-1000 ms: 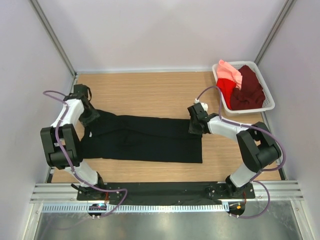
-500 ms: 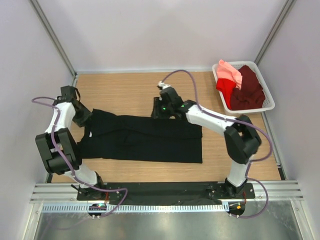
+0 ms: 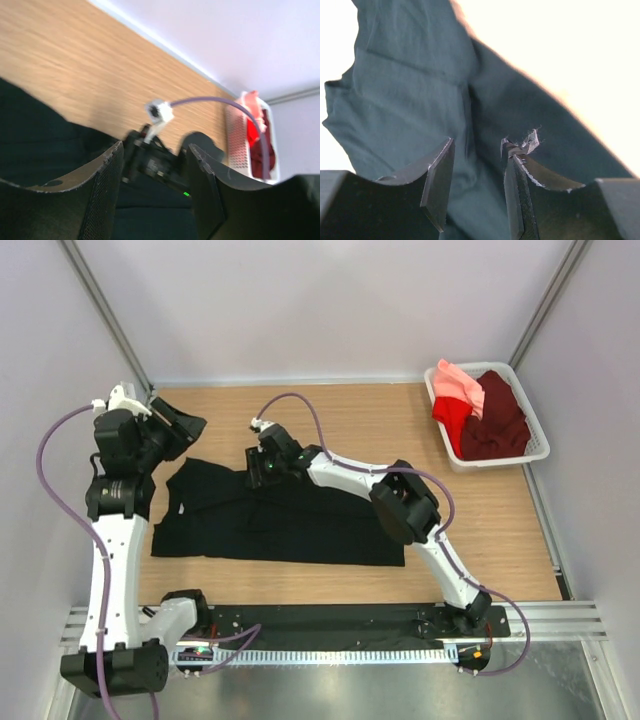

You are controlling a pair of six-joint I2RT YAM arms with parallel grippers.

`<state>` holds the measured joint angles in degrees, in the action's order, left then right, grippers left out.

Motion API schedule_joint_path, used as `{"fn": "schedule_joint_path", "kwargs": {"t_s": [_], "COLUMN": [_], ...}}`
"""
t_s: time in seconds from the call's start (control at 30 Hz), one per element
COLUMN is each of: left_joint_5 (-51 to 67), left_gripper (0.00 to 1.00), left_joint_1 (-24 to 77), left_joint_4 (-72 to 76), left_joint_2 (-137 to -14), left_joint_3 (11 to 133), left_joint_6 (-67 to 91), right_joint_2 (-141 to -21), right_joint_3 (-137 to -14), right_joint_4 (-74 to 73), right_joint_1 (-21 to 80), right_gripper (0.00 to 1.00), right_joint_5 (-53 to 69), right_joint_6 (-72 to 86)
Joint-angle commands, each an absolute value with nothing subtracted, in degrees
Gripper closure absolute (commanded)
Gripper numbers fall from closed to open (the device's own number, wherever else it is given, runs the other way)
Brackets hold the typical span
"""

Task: Fold and stack the t-shirts
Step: Fold the tshirt

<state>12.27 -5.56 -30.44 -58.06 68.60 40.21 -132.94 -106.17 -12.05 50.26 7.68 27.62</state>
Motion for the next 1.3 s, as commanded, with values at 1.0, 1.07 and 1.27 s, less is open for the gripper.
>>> {"fn": "schedule_joint_path", "kwargs": {"t_s": [1.0, 1.07, 1.27], "left_joint_5": [13.09, 12.92, 12.13], "left_gripper": [0.43, 0.43, 0.43], "left_joint_1": [-4.75, -4.75, -4.66], "left_joint_4": [-26.63, -26.63, -26.89], "left_joint_2": [-57.39, -58.01, -58.71], "left_joint_3": [61.08, 60.56, 59.77], "left_joint_6": [38.76, 38.93, 39.11], "right_joint_2": [-140.89, -141.24, -141.15], "right_joint_3": [-114.17, -114.78, -113.91], "right_joint_4": [3.60, 3.25, 3.51], "right_joint_1": [53.44, 53.44, 53.44], "right_gripper": [0.61, 0.65, 0.81], "right_joint_5": [3.60, 3.87, 3.78], "right_joint_6": [25.58, 25.40, 25.93]}}
